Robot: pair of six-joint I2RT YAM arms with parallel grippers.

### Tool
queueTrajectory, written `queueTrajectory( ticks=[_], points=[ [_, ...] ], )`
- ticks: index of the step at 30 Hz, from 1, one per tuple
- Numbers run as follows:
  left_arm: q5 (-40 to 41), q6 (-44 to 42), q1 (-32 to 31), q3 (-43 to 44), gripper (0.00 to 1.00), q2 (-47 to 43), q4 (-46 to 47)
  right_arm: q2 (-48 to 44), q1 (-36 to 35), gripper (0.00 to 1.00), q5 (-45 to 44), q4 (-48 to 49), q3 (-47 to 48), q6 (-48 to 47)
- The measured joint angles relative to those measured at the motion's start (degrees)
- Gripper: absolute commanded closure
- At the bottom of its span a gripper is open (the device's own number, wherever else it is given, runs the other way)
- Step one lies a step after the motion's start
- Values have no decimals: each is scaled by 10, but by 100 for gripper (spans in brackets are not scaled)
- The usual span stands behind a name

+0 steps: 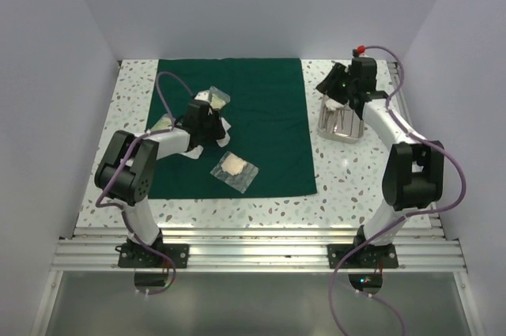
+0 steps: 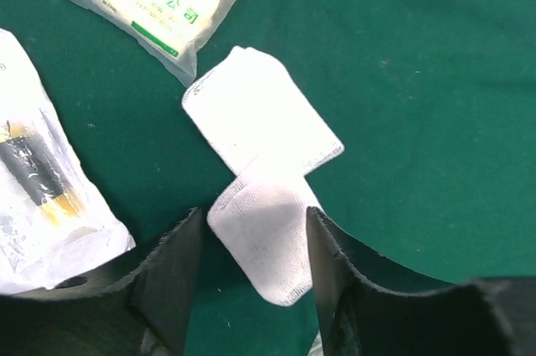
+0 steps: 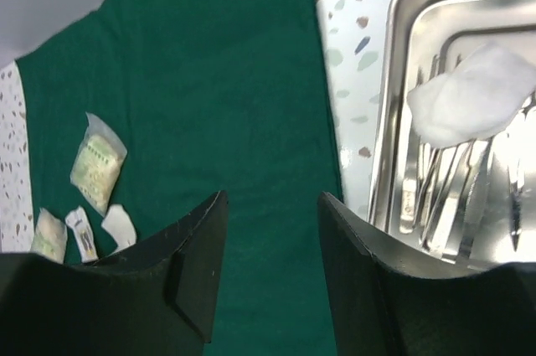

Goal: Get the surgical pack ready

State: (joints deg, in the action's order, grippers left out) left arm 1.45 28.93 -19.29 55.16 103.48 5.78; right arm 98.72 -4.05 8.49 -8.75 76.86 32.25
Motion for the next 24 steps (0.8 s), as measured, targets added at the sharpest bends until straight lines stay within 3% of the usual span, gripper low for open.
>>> queueTrajectory(
  ticks=[3, 5, 6, 7, 11, 14, 24],
  points=[
    [5, 1, 0, 10, 64, 10, -9, -1, -24, 51, 0, 1, -18, -2],
    [5, 2, 0, 16, 81, 14, -12, -4, -41, 51, 1, 4, -30, -3],
    [5, 2, 0, 17, 96, 17, -12, -5, -50, 51, 2, 5, -37, -3],
    [3, 3, 0, 18, 100, 18, -12, -7, -56, 51, 4, 7, -42, -3],
    [-16, -3, 0, 18, 100, 19, -8, -8, -91, 49, 32, 27, -65, -5],
    [-43, -5, 0, 0, 100, 9, 19, -2, -114, 42, 67, 46, -70, -8],
    [-175, -5, 0, -63, 100, -76, 126, 36, -177, 27, 179, 197, -130, -7]
  ],
)
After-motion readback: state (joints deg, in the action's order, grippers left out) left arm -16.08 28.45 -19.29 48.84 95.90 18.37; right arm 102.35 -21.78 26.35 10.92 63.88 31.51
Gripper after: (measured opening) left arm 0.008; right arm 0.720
